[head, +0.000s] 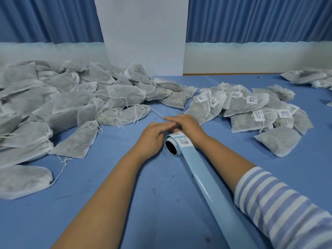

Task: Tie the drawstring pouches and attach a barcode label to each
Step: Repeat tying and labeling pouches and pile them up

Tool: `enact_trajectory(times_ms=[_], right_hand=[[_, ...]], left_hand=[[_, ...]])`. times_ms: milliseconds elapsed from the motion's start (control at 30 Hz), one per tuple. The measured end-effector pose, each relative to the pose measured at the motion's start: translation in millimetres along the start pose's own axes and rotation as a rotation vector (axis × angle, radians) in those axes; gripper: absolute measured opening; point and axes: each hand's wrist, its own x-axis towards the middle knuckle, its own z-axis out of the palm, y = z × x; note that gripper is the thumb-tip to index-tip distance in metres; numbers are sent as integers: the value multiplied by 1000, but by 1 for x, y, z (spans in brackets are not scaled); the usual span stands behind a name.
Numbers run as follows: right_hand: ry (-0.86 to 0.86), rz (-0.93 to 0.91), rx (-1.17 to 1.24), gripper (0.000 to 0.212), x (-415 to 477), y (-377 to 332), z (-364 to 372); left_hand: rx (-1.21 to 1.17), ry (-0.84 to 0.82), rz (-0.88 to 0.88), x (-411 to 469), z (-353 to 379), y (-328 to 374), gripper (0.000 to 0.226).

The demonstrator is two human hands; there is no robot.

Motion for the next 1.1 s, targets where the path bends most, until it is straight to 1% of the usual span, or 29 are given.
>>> enact_trajectory(times_ms=[67, 100, 200, 267, 300, 367, 433, 500, 567, 633, 733, 800, 833, 867, 900, 933, 1000, 1033, 1100], right_hand=[[38, -34, 42, 36, -2, 1, -1], [61, -19, 96, 32, -3, -1, -2], [126, 43, 203, 24, -6, -8, -7], [125, 35, 292, 22, -7, -16, -14], [112, 18, 347, 22, -7, -22, -19], [67, -33, 432, 20, -6, -35, -29], [3, -97, 520, 19, -6, -49, -36], [-38, -142, 640, 20, -6, -60, -40], [-32, -151, 753, 21, -6, -65, -43], [23, -106, 875, 21, -5, -68, -44], [149, 27, 1170, 20, -1, -65, -48], [205, 134, 1388, 18, 0, -61, -54], [209, 194, 1467, 18, 0, -60, -56], [195, 256, 1494, 17, 0, -60, -59], [173, 321, 1464, 19, -1, -60, -61], [145, 382, 1391, 25, -2, -61, -62], [74, 469, 1199, 47, -6, -66, -64], [39, 476, 1094, 56, -8, -69, -64], [-22, 418, 901, 61, -13, -78, -63]], left_hand=[[-60, 12, -31, 0, 0, 3, 62], [-93, 42, -62, -1, -1, 4, 61], [-184, 223, -173, -4, -4, 2, 55], [-238, 326, -230, -4, -9, -2, 46], [-250, 352, -243, -3, -11, -5, 44], [-204, 349, -222, -3, -14, -8, 52], [-111, 303, -173, -3, -14, -8, 59], [-17, 232, -163, -2, -12, -8, 51], [60, 209, -193, -1, -10, -8, 33], [76, 272, -233, -2, -10, -7, 23], [92, 361, -247, -4, -16, -6, 23], [109, 409, -185, -6, -22, -3, 23], [109, 437, -142, -6, -26, 0, 22], [105, 462, -97, -7, -29, 5, 22], [99, 477, -50, -7, -31, 9, 22], [95, 477, -3, -7, -34, 14, 23], [107, 444, 97, -8, -38, 22, 23], [124, 427, 144, -8, -39, 25, 23], [162, 402, 203, -8, -40, 29, 22]])
